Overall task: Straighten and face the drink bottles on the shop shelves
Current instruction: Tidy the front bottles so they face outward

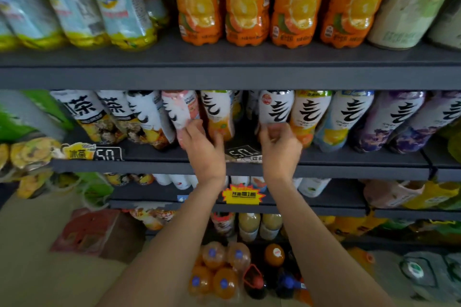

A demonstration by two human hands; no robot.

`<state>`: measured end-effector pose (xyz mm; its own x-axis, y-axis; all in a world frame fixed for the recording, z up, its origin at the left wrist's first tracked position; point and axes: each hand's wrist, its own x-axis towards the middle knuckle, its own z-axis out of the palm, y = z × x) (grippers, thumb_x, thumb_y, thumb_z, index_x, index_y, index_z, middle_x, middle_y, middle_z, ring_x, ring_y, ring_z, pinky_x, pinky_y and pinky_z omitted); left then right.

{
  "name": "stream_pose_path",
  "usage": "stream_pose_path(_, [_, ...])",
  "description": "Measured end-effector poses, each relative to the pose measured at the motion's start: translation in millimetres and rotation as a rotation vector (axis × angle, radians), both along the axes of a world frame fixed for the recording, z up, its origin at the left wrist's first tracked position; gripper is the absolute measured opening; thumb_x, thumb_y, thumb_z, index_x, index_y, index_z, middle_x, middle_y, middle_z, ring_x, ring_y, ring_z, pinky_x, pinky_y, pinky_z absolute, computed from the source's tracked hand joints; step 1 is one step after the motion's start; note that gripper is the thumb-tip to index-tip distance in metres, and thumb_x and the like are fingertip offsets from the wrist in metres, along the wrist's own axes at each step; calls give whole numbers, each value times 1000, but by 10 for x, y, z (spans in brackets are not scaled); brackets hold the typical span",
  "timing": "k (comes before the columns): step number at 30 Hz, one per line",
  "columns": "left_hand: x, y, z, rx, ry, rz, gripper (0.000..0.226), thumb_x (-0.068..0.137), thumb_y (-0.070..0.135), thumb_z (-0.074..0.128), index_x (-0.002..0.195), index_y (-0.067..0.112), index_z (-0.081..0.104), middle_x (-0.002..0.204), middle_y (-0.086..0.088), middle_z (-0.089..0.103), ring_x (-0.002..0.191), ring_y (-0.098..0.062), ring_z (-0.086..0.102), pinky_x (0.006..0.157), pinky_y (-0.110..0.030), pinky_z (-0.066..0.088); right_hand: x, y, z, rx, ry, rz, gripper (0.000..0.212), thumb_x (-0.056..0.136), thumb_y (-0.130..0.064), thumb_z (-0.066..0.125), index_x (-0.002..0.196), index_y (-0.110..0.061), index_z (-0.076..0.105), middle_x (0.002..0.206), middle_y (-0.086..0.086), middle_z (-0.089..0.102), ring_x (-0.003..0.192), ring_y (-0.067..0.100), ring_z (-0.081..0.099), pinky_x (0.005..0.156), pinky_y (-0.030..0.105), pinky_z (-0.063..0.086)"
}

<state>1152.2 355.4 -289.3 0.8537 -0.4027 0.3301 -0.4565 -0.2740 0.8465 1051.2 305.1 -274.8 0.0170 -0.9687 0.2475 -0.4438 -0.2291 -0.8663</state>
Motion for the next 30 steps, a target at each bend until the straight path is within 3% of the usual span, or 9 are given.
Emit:
stream_pose_path(3, [271, 110, 13, -29, -13, 63, 24, 89, 7, 56, 109, -4, 50, 117, -19, 46, 107, -33, 49, 89, -31, 39, 278, -58, 146, -102, 7, 91, 20, 92, -22, 57, 91, -5, 65, 76, 8, 70, 69, 26, 65, 64, 36, 51])
stream_pose_path(6, [279, 158, -239, 99, -63, -67, 13, 90, 7, 52, 97, -3, 57, 108, -22, 54, 100, -39, 51, 87, -44, 42, 266, -222, 198, -127, 52, 85, 23, 95, -22, 51, 95, -5, 67, 73, 11, 71, 66, 30, 67, 64, 45, 54])
stream_pose_path(9, [55, 56, -400, 171, -168, -186, 28, 89, 20, 43, 86, 1, 64, 91, -17, 62, 90, -37, 56, 84, -41, 42, 151, -151, 155, -70, 132, 297, 31, 96, -30, 48, 89, -5, 65, 70, 3, 69, 59, 19, 65, 61, 41, 55])
stream_pose_path(12, [-54, -155, -401, 181, -212, -202, 36, 84, 22, 37, 78, 2, 66, 78, -16, 64, 72, -35, 59, 68, -37, 49, 0, -151, 118, 163, 173, 559, 32, 88, -41, 57, 93, -11, 67, 84, -1, 70, 80, 10, 66, 75, 29, 55])
stream_pose_path(14, [-41, -218, -446, 225, -204, -226, 37, 83, 21, 36, 74, 2, 66, 75, -15, 63, 68, -36, 58, 65, -39, 50, -181, -223, 44, 200, 380, 640, 31, 84, -33, 67, 106, -12, 65, 96, 1, 68, 92, 12, 63, 81, 23, 50])
stream_pose_path(16, [-34, -196, -492, 221, -192, -267, 38, 85, 21, 34, 76, 1, 66, 79, -16, 63, 72, -36, 56, 69, -40, 48, -334, -276, -68, 89, 598, 629, 29, 84, -18, 68, 110, -7, 64, 104, 7, 66, 99, 21, 60, 84, 31, 48])
stream_pose_path(19, [-6, -116, -460, 135, -211, -295, 33, 89, 14, 37, 83, -1, 65, 86, -17, 62, 81, -36, 55, 77, -40, 43, -401, -257, -119, -5, 562, 562, 23, 84, -7, 64, 107, -4, 65, 103, 11, 66, 98, 26, 61, 85, 38, 49])
stream_pose_path(25, [237, 87, -214, -46, -66, -90, 36, 87, 28, 38, 101, -1, 55, 104, -17, 54, 102, -31, 50, 85, -38, 40, 222, -209, 92, -30, 369, 558, 48, 79, -23, 73, 119, -3, 55, 116, 10, 61, 100, 22, 60, 83, 26, 46])
stream_pose_path(30, [586, 265, -87, -54, 43, -56, 39, 83, 16, 64, 114, -1, 48, 114, -17, 48, 106, -27, 47, 90, -37, 42, 855, -115, 111, 79, 301, 288, 77, 73, -36, 77, 128, 1, 38, 130, 18, 48, 120, 32, 47, 93, 36, 39])
